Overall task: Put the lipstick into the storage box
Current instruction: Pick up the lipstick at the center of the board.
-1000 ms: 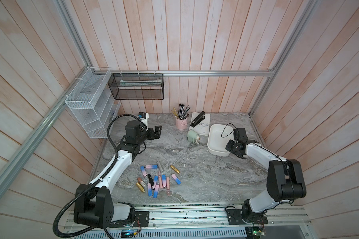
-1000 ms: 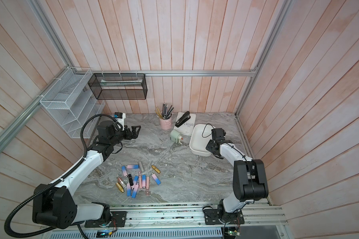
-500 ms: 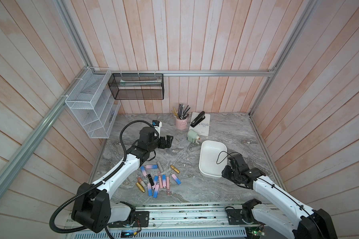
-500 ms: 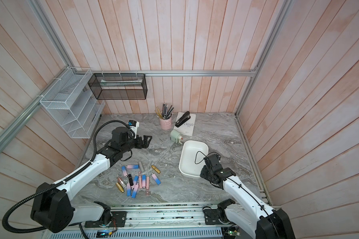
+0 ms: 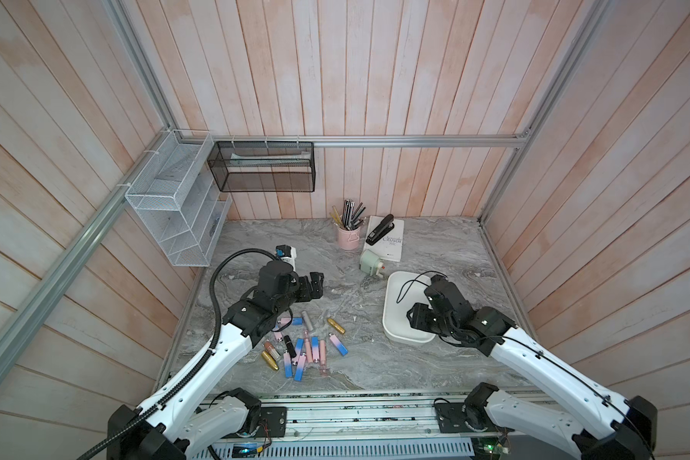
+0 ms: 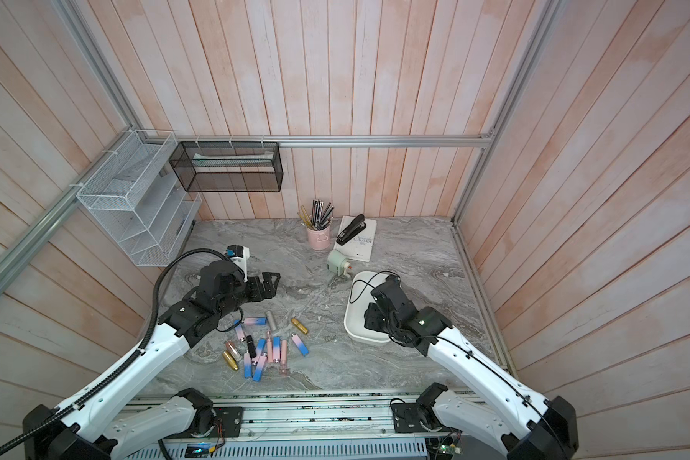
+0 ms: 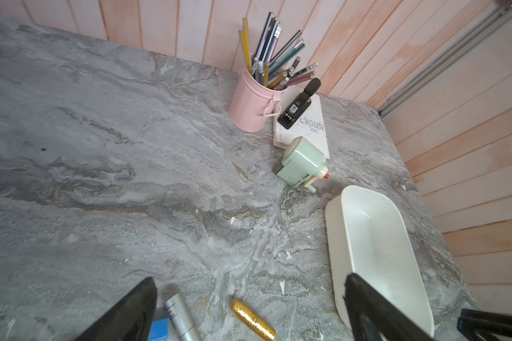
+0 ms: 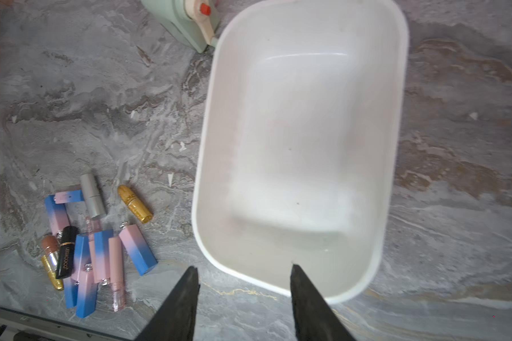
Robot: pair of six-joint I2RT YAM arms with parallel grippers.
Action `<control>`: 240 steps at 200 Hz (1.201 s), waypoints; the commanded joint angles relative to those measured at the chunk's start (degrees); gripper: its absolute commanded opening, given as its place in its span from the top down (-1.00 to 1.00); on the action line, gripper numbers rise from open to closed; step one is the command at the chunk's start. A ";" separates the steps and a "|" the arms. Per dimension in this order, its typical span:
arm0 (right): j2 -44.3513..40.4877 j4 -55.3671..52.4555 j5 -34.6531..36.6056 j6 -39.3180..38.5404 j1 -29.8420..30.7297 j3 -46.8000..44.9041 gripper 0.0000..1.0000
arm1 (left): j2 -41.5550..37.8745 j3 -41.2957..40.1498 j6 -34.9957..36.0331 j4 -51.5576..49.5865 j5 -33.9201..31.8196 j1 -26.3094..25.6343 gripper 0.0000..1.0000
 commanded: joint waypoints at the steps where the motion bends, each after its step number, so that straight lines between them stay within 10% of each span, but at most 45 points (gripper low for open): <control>1: 8.51 3.95 0.56 -6.42 4.34 4.54 0.08 | -3.79 -1.55 -6.29 -6.79 0.07 3.62 -1.00; 83: 35.83 10.81 -3.90 -16.80 13.72 19.31 0.17 | -8.57 2.49 -5.15 -16.74 0.89 7.07 -1.00; 240: 52.72 12.30 -9.54 -19.06 15.48 27.27 0.14 | -15.79 0.79 -4.45 -22.43 1.60 8.38 -1.00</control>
